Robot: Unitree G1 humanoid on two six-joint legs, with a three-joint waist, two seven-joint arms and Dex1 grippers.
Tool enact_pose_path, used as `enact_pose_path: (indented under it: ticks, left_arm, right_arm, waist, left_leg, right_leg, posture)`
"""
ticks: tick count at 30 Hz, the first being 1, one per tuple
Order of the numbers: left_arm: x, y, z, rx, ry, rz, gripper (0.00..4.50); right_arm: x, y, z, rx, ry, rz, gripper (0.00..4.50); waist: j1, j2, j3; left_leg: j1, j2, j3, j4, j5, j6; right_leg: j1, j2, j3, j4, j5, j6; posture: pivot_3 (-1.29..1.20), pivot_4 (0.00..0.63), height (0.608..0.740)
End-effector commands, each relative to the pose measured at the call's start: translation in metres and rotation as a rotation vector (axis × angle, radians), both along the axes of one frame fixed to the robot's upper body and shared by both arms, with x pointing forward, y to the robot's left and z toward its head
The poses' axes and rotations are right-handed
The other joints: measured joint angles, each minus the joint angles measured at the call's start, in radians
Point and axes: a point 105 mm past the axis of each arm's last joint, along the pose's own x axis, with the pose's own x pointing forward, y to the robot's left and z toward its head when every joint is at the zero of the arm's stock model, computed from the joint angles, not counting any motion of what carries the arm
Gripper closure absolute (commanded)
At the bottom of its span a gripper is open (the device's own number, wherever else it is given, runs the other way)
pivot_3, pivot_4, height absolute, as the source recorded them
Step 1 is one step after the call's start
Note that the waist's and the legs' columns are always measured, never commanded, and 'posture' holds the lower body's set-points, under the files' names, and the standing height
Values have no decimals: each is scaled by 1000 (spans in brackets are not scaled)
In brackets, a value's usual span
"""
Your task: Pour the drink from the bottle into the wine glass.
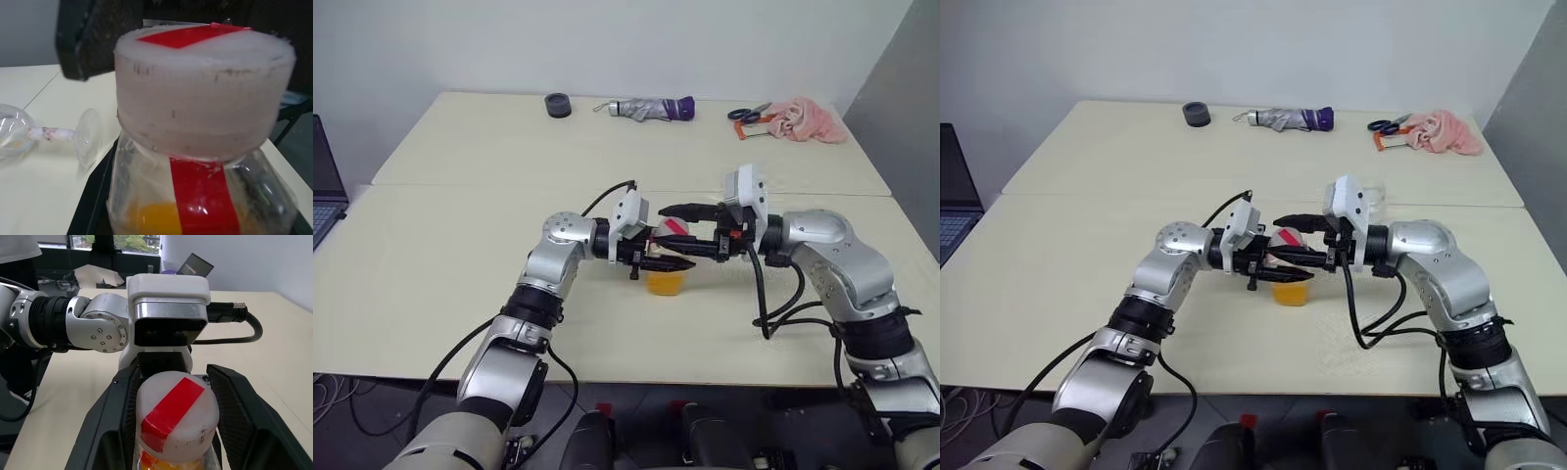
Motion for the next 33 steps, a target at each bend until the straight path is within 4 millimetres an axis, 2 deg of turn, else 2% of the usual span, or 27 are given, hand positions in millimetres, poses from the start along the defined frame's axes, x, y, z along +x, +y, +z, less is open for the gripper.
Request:
enact_pose_path:
  ticks: [1,2,5,7,8,10,14,16,27,30,33]
  left_arm:
    - [4,-1,27,-65,-79,22,2704]
    - [5,-1,26,-69,-74,37,2704]
    - [8,2,23,-68,-78,78,2704]
    - [9,3,22,-69,-78,94,2704]
    - [9,3,21,-69,-76,95,2705]
    - [9,2,21,-69,-73,94,2707]
    - [7,1,19,-65,-63,74,2707]
    - [7,0,19,-60,-61,68,2707]
    - [9,-3,19,-48,-68,50,2707]
    - [9,-3,20,-50,-72,51,2707]
    - [10,-2,20,-50,-74,55,2707]
  right_arm:
    - [2,-7,5,30,-16,-56,2070]
    - [1,-12,11,71,-30,-94,1877]
    - [-5,-21,27,151,-71,-193,932]
    - [-22,-21,30,179,-69,-214,220]
    - [-29,-20,28,187,-61,-230,201]
    - [-34,-19,24,189,-57,-291,201]
    - [-26,-13,15,192,-95,-508,201]
    - [-26,-5,14,212,-87,-551,201]
    - [-17,7,10,251,-66,-619,201]
    - [-15,7,8,257,-45,-624,726]
    - [-15,9,7,267,-32,-614,1745]
  waist:
    - [0,0,0]
    - [1,0,0]
    - [2,0,0]
    - [2,0,0]
    - [3,0,0]
    - [2,0,0]
    - [-1,0,0]
    - [-3,0,0]
    - [-1,0,0]
    - [-1,0,0]
    - [-1,0,0]
  left_leg:
    - [0,0,0,0,0,0]
    - [0,0,0,0,0,0]
    - [-1,1,-1,0,0,0]
    - [-1,1,0,0,0,0]
    - [-1,1,-1,0,0,0]
    - [-1,1,-1,0,0,0]
    - [0,-1,0,1,0,0]
    - [0,-1,0,0,0,0]
    - [0,0,-1,0,0,0]
    - [0,0,-1,0,0,0]
    - [0,0,-1,0,0,0]
  right_leg:
    - [0,0,0,0,0,0]
    - [0,0,0,0,0,0]
    - [0,-2,0,0,0,0]
    - [-1,-3,0,1,0,0]
    - [-1,-3,0,1,0,0]
    - [-1,-3,0,1,0,0]
    - [-1,-2,1,1,0,0]
    - [-1,0,1,2,0,0]
    - [-1,1,0,3,-1,-1]
    - [-1,1,0,3,-1,-1]
    - [-1,1,0,3,-1,-1]
  posture:
    - [0,150,740]
    - [0,150,740]
    - [0,150,740]
    - [0,150,740]
    - [0,150,740]
    - [0,150,740]
    - [0,150,740]
    - [0,150,740]
    - [0,150,740]
    - [0,150,740]
    - [0,150,740]
